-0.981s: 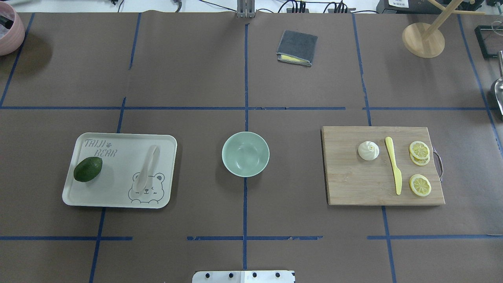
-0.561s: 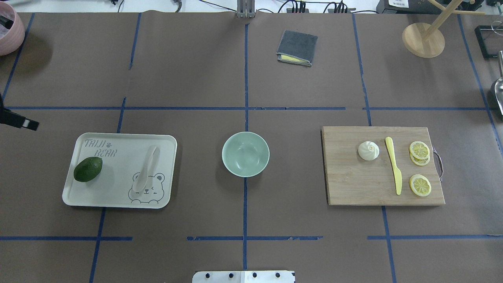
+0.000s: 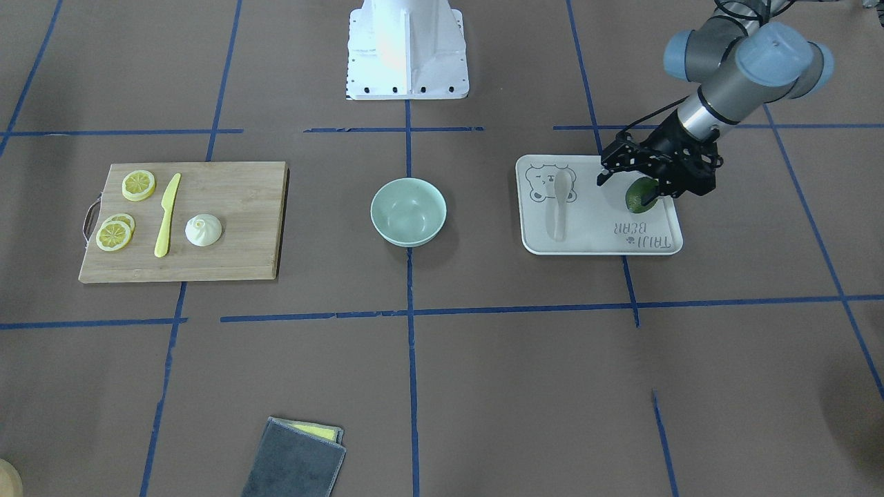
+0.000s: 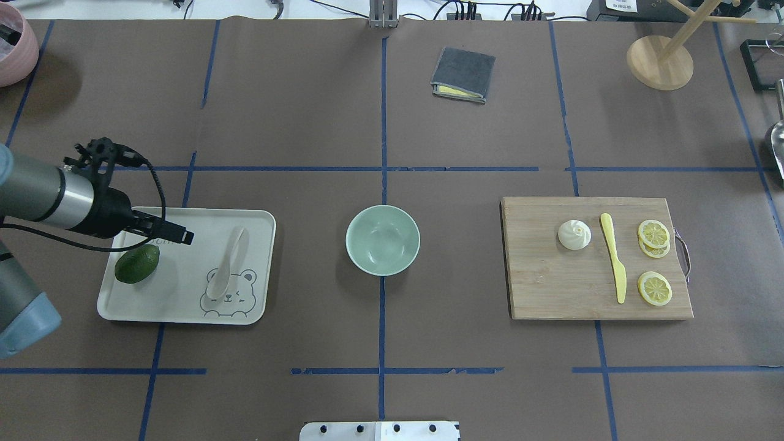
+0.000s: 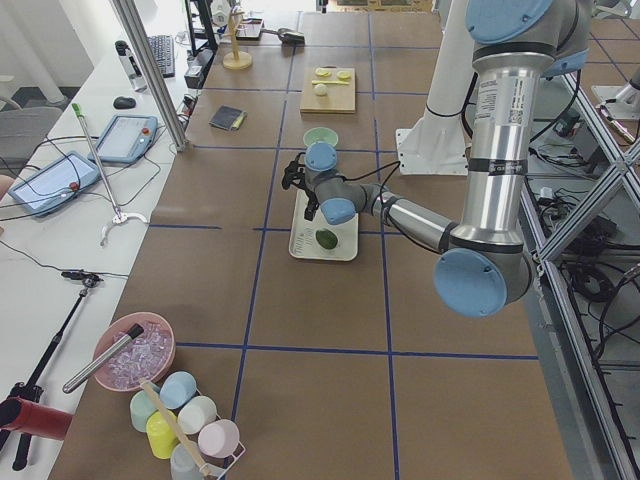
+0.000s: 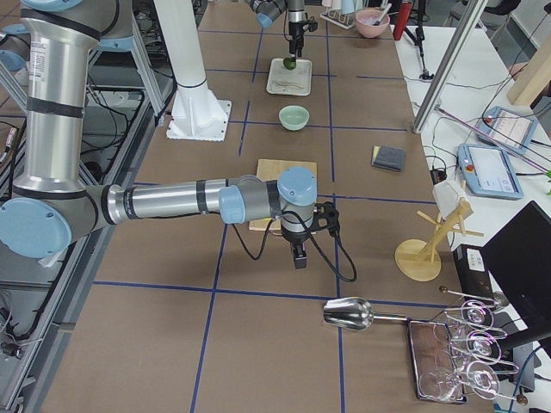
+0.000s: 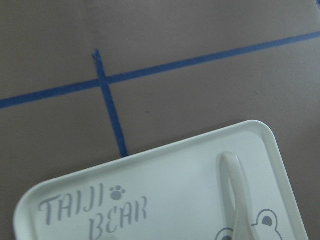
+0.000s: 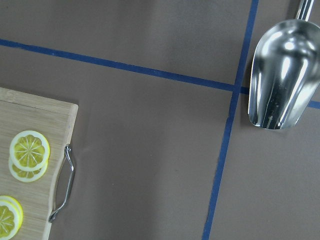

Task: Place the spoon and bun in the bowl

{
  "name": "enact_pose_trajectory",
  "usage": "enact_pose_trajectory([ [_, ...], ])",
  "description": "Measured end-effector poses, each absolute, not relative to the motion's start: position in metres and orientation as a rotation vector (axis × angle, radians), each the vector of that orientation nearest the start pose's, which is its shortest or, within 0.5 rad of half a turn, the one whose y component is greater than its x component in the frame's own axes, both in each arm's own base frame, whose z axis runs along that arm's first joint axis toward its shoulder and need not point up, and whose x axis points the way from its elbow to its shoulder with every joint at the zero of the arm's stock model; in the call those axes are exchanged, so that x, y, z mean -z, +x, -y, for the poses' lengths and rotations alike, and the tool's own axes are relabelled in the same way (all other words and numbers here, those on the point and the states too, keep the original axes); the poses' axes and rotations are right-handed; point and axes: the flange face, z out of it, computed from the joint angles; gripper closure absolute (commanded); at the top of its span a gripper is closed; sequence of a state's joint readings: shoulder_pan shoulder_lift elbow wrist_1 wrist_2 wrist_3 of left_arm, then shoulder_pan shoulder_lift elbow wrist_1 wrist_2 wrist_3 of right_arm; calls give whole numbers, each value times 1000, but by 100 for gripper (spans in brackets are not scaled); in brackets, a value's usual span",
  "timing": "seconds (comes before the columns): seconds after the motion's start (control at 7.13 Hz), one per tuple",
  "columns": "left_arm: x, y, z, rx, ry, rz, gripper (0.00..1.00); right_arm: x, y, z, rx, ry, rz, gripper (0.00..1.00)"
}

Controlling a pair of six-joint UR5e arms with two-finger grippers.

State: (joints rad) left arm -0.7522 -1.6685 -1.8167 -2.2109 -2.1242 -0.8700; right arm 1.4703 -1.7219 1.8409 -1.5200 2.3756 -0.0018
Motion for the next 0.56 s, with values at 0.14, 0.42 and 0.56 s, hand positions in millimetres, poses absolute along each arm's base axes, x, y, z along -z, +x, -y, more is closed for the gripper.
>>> enact_pose_trajectory([
  [0.14, -395, 366, 433, -203, 241, -993, 4, -589, 17, 439, 164, 117, 812, 0],
  [0.42, -375, 410, 432, -197, 232, -905, 11, -590, 17, 439, 164, 115, 819, 0],
  [0.56, -381, 420, 432, -199, 229, -877, 14, -590, 16, 439, 165, 114, 822, 0],
])
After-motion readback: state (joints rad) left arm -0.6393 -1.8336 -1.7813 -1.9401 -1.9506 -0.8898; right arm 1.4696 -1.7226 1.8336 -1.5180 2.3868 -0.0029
